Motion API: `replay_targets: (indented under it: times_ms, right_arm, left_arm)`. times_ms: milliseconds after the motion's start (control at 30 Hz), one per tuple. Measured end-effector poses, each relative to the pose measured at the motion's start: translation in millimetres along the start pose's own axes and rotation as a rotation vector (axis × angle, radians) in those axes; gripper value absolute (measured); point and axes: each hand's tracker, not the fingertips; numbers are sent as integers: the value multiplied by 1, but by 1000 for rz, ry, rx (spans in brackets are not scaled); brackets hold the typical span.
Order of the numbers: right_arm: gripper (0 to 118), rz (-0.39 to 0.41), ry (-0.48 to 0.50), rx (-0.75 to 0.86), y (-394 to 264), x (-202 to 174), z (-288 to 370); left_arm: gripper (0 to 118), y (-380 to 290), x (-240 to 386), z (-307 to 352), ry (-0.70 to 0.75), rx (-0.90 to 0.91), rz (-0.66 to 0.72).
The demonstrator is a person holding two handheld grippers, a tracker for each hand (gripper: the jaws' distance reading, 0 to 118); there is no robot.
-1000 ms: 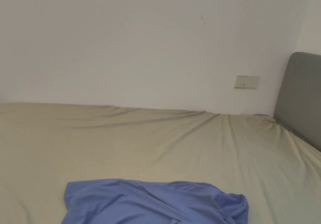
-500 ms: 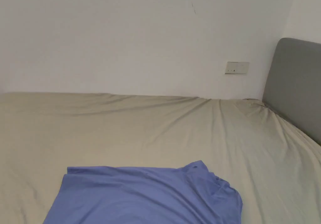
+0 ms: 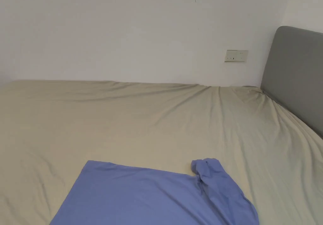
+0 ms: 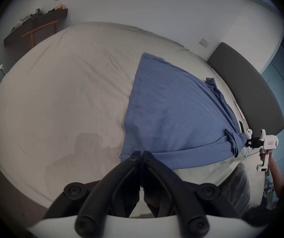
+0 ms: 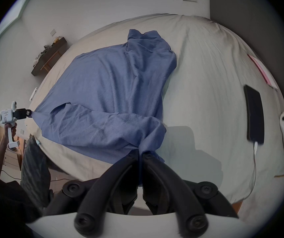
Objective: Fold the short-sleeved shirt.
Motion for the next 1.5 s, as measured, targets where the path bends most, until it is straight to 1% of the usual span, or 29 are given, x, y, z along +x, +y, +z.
replay_targets:
  times_ms: [67, 133, 167, 267, 367, 500, 567, 667, 767, 800, 867, 900, 933, 967, 1000, 1033, 1067, 1100, 1200, 1233, 1267, 1333, 1367, 1433, 1467, 1500]
  right_arm:
    - [5, -6, 2, -9, -16, 2, 2]
    - [5, -15, -6, -37, -30, 1, -1]
    - [5, -11, -8, -45, -35, 0, -3]
    - [5, 32, -57, -65, -46, -7, -17]
    - [6, 18, -87, -60, -47, -15, -29]
    - [6, 61, -138, -37, -50, -25, -27]
    - [6, 51, -152, -31, -53, -28, -23]
    - [8, 11, -155, -9, -57, -27, -24]
    - [17, -29, -139, 15, -60, -22, -26]
    - [19, -38, -136, 16, -60, -22, -24]
    - [23, -46, -132, 21, -61, -22, -22]
    - [35, -54, -132, 22, -62, -23, -21]
    - [57, -55, -137, 14, -62, -25, -19]
    - [72, -45, -135, -3, -62, -24, -17]
    - [81, -26, -162, -18, -61, -28, -11]
    - [85, -18, -215, 24, -62, -32, -2]
    - [85, -19, -251, 106, -64, -36, 10]
    - [85, -31, -260, 184, -66, -39, 25]
    - [86, -149, -211, 354, -74, -43, 59]
    - [86, -171, -196, 390, -78, -45, 68]
    - [86, -177, -185, 406, -82, -47, 73]
    - [86, -167, -193, 395, -91, -54, 76]
    - [86, -157, -201, 389, -94, -56, 75]
    - [87, -89, -238, 339, -102, -61, 69]
    - [87, -74, -257, 321, -106, -63, 66]
    - [87, -61, -269, 301, -109, -66, 62]
  left_arm:
    - [0, -14, 1, -1, 2, -17, -5]
    - [0, -27, 5, -6, 29, -52, -39]
    - [0, -32, 7, -7, 36, -58, -41]
    - [0, -43, 10, -16, 58, -78, -63]
    - [0, -48, 13, -24, 84, -92, -75]
    - [0, -51, 18, -29, 96, -101, -74]
    - [0, -54, 19, -27, 100, -103, -83]
    - [0, -58, 16, -21, 90, -96, -82]
    - [0, -61, 10, -22, 66, -93, -36]
    - [2, -59, 10, -22, 62, -92, -28]
    - [8, -57, 12, -23, 65, -91, -13]
    - [25, -55, 12, -22, 76, -104, 3]
    - [69, -51, 11, -21, 85, -116, 17]
    - [102, -50, 11, -17, 91, -116, 24]
    - [115, -49, 13, -7, 65, -74, 28]
    - [113, -46, 14, 6, 28, -4, 27]
    - [112, -43, 20, 18, 16, 25, 35]
    - [112, -41, 22, 28, 15, 56, 46]
    - [114, -35, 21, 43, 27, 101, 47]
    - [115, -35, 20, 41, 34, 109, 42]
    - [115, -36, 18, 38, 61, 94, 29]
    - [115, -40, 15, 26, 129, 27, 17]
    - [115, -43, 14, 21, 141, -6, 14]
    - [115, -51, 13, 10, 137, -62, 18]
    - [115, -53, -2, -3, 129, -80, 21]
    - [115, -55, -4, -8, 113, -104, 17]
